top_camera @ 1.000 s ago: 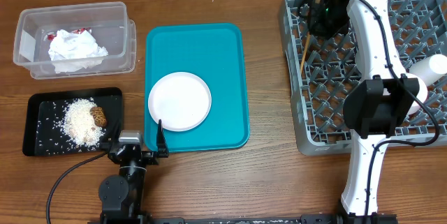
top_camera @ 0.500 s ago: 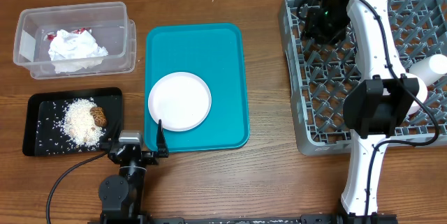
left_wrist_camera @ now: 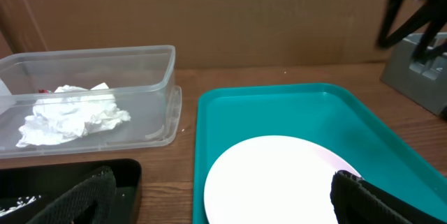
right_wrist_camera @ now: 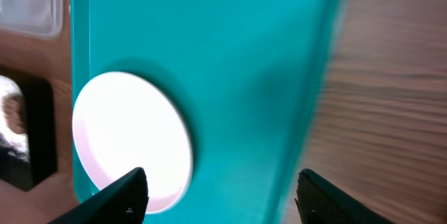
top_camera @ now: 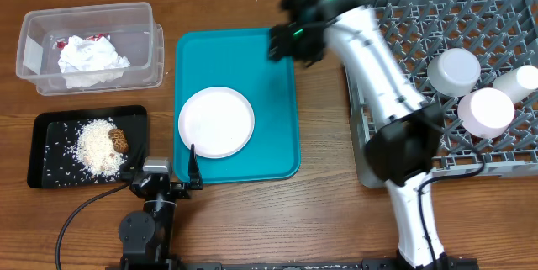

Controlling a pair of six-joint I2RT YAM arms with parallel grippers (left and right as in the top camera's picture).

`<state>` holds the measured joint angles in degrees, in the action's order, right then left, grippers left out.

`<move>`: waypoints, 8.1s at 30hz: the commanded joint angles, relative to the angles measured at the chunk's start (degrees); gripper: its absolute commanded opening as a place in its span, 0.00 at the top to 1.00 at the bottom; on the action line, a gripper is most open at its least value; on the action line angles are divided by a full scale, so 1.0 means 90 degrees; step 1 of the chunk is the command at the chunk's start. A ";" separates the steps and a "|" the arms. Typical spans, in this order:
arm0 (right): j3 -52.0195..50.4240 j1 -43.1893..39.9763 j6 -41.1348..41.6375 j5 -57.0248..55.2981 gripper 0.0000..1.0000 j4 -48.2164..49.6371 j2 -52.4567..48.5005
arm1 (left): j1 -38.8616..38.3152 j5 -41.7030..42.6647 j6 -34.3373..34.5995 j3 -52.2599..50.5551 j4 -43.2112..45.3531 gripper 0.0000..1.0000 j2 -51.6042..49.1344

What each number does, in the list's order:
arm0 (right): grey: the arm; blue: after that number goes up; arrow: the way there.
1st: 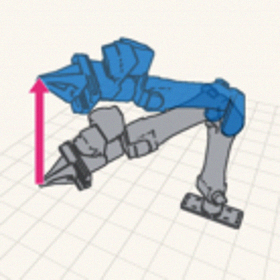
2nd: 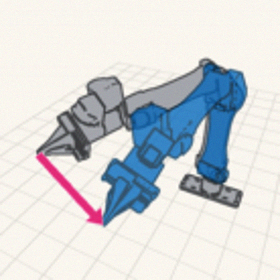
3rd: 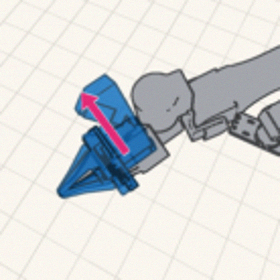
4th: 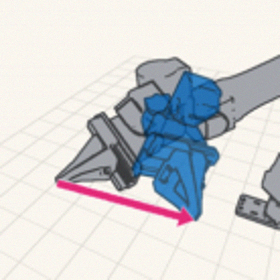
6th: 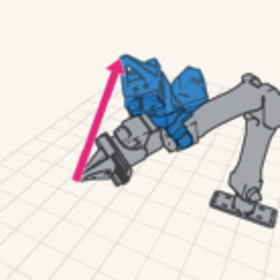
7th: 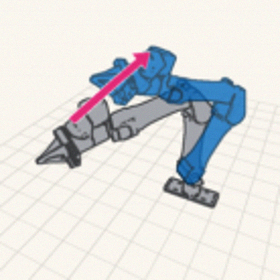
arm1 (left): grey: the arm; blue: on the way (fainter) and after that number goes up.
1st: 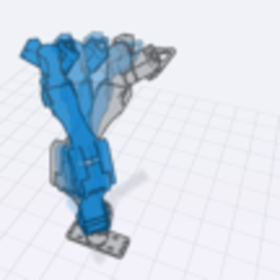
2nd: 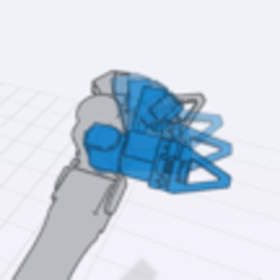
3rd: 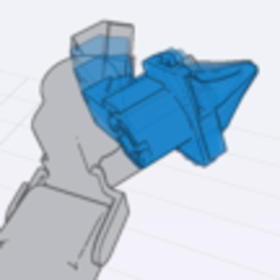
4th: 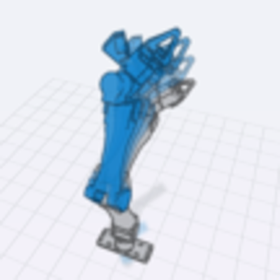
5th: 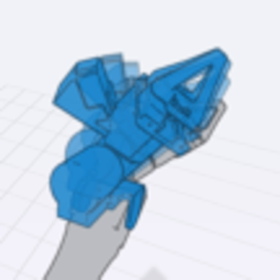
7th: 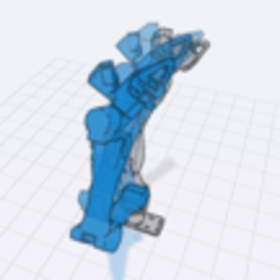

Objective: Sort waste into correct bins and load items into the dishwasher

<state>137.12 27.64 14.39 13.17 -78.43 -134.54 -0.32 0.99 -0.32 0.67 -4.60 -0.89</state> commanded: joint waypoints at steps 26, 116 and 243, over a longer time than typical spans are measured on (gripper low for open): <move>-0.3269 0.1843 0.2744 -0.1741 0.92 0.2242 0.0318 | 0.0046 -0.0058 0.0036 -0.0044 0.0024 0.00 0.0070; -0.1270 -0.2076 0.2021 -0.5265 0.00 0.0466 0.2259 | 0.0046 -0.0058 0.0036 -0.0044 0.0024 0.00 0.0070; -1.5183 -0.3211 -0.1530 -0.0787 0.00 0.8238 1.4933 | 0.0044 -0.0058 0.0036 -0.0044 0.0024 0.00 0.0070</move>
<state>1.06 -1.08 1.63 6.57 -4.51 -0.73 -0.32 0.99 -0.32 0.56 -4.43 -0.86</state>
